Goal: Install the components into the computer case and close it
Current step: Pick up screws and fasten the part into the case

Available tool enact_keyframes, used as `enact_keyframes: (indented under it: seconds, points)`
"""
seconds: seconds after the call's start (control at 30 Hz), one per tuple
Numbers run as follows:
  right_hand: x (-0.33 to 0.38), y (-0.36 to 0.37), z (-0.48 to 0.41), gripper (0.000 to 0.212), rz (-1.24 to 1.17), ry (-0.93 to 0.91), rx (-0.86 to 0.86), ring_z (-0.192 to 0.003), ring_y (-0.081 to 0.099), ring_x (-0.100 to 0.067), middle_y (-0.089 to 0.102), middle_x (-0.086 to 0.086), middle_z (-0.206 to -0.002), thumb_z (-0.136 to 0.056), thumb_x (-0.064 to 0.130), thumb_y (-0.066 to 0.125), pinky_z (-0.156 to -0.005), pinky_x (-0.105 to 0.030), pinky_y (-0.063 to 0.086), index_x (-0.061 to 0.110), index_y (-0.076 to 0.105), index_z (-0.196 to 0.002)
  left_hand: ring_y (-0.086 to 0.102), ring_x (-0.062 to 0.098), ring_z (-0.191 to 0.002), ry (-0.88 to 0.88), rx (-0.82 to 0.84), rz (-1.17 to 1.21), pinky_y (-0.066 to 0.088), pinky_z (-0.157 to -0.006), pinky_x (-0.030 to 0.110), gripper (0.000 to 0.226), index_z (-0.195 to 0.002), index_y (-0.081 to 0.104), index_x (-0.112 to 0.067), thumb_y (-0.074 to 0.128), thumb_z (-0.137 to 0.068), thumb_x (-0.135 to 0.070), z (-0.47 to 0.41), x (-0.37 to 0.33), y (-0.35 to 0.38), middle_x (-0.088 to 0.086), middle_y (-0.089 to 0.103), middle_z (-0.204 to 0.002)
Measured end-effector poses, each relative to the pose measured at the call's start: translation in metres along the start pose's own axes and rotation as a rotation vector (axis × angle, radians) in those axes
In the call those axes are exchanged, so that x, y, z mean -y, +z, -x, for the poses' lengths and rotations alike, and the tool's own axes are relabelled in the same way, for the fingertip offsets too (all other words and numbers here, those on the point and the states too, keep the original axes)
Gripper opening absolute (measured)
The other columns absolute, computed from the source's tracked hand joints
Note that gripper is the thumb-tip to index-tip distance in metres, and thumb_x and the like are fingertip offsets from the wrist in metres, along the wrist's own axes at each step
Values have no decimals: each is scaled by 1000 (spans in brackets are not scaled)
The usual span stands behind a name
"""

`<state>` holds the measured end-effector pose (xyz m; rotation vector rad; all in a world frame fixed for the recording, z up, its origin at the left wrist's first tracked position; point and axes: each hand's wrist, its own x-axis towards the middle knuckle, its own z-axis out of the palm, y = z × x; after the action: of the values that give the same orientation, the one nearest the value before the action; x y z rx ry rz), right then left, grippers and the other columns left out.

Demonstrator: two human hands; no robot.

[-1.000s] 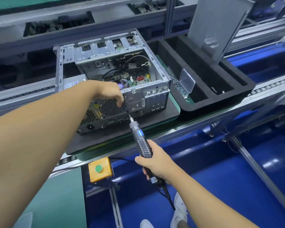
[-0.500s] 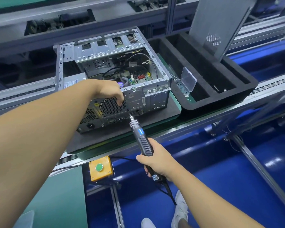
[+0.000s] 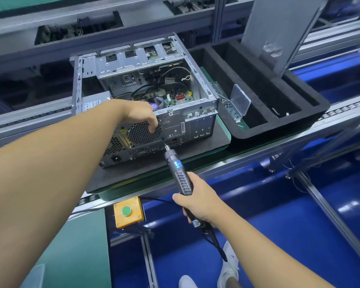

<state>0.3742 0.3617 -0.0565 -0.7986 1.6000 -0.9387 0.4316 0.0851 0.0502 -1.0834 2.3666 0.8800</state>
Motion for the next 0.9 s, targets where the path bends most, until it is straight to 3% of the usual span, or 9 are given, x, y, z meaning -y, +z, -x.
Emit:
enact_keyframes:
  seconds: [0.33,0.47,0.57,0.77,0.9]
  points:
    - [7,2,0,23,-43,-5,24,-41,54,-13,57,-4,-70,-89,19,65,-43,-25,47,28,50,-104,44,13,-73,-8,15,2,33,-68,34,36,-40,61,-26,71,-74,-19,-3,0,0,-6,46,-79]
    - [5,2,0,25,-17,-6,15,-43,54,-11,58,-4,-72,-88,21,66,-45,-25,49,30,51,-105,43,20,-71,-5,17,-8,33,-70,36,25,-46,57,-18,73,-60,-32,-2,1,0,0,45,-77]
    - [2,-2,1,23,-27,2,20,-44,55,-14,58,1,-65,-86,22,66,-45,-26,49,34,51,-98,36,22,-67,17,-16,-34,29,-64,37,37,-55,45,-14,71,-53,-40,-2,1,0,3,39,-74]
    - [-15,-16,15,25,13,27,14,-47,57,-16,58,9,-57,-83,26,66,-47,-28,51,42,51,-96,34,20,-55,52,-147,-95,27,-54,31,42,-54,43,-13,79,-64,-34,-2,2,3,1,37,-62]
    - [-10,-27,26,27,12,-3,-20,-52,58,-18,57,12,-61,-81,27,68,-49,-32,52,38,53,-101,48,19,-63,47,-184,-266,45,-61,39,37,-75,51,-11,72,-78,-41,7,0,4,6,52,-75]
